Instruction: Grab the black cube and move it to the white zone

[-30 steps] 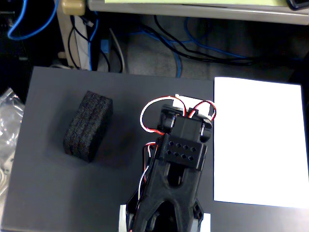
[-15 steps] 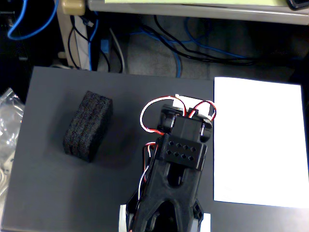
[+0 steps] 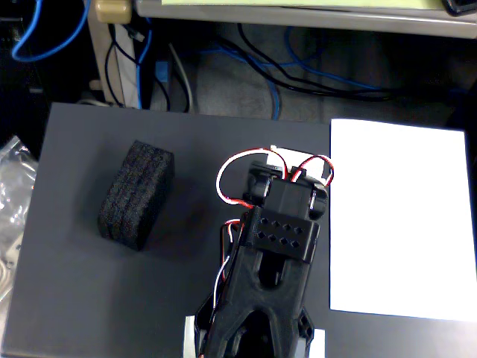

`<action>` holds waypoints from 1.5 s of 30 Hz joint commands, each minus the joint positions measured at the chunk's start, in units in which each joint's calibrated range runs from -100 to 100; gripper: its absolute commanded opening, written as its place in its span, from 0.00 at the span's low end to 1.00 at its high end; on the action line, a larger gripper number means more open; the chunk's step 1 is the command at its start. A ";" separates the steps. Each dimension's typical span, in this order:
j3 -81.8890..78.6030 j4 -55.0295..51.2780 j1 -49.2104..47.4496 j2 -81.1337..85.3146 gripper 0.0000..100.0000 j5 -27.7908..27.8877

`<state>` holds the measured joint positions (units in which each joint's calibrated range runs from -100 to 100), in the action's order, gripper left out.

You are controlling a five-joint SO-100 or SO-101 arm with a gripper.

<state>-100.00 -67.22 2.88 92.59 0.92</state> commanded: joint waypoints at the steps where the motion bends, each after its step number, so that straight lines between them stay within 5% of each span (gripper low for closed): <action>1: 0.09 0.16 0.50 0.10 0.01 -0.18; 11: 8.79 7.70 0.43 0.18 0.01 -0.29; 34: 44.51 6.67 -0.23 0.18 0.02 0.23; 45: 58.84 -11.85 -5.90 -0.91 0.02 3.69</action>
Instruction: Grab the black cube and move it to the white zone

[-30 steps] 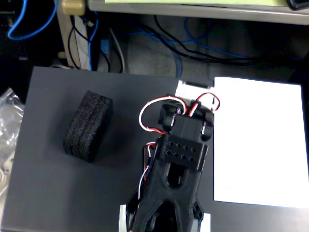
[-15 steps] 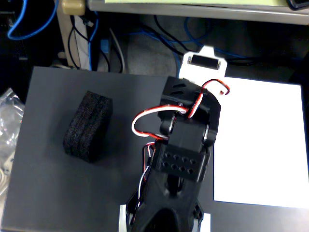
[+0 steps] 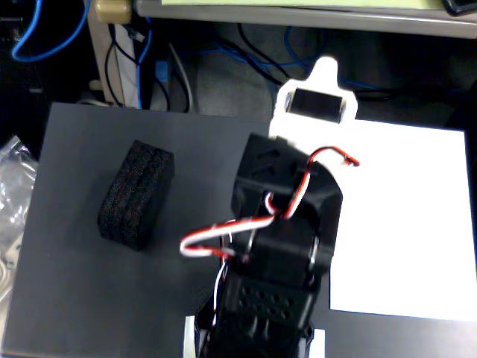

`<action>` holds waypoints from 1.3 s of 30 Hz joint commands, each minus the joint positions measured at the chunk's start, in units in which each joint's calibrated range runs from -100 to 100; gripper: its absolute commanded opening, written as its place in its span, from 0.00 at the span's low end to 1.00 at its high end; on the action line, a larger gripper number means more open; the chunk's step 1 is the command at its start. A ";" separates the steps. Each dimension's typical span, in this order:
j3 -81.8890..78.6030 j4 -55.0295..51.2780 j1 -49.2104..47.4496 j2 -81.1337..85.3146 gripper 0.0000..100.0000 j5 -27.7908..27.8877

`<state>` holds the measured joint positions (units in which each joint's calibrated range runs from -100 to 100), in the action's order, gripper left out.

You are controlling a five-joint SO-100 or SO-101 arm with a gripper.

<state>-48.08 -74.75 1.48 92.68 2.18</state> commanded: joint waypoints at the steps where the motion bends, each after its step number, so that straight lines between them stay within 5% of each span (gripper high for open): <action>1: 7.83 -5.86 -7.07 -0.99 0.02 2.90; 12: 9.19 -8.35 -25.39 -13.09 0.02 3.22; 39: 9.55 -4.06 -37.53 -48.28 0.02 13.49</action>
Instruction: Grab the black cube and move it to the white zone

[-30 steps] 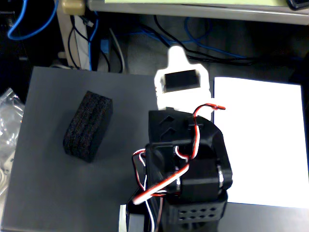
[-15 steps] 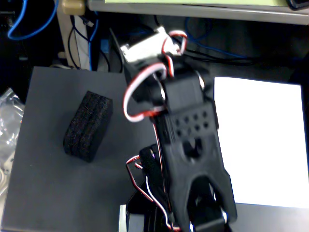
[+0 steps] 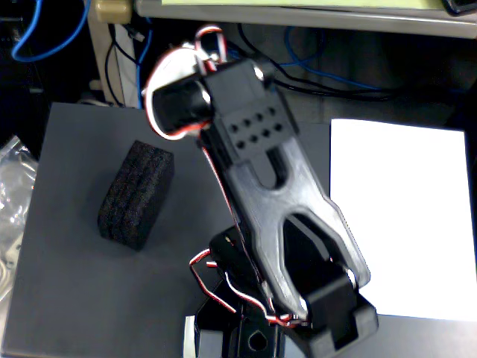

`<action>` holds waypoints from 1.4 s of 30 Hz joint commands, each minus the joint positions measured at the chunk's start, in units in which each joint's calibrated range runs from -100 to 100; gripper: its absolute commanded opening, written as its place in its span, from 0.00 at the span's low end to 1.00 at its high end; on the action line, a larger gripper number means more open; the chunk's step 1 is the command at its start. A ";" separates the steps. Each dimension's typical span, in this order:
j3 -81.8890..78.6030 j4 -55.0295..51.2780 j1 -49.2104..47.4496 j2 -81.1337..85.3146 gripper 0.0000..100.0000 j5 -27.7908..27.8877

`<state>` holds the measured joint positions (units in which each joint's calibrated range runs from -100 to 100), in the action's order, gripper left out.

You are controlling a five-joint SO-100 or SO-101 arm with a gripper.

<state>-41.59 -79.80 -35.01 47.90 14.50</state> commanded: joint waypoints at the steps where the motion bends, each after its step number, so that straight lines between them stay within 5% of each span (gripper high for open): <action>1: 3.78 0.64 -1.34 -4.68 0.02 1.53; 12: 25.00 -13.34 -5.61 -15.43 0.02 2.68; 42: 24.91 -19.42 -9.80 -19.89 0.02 4.36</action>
<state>-19.93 -98.55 -44.90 27.92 18.49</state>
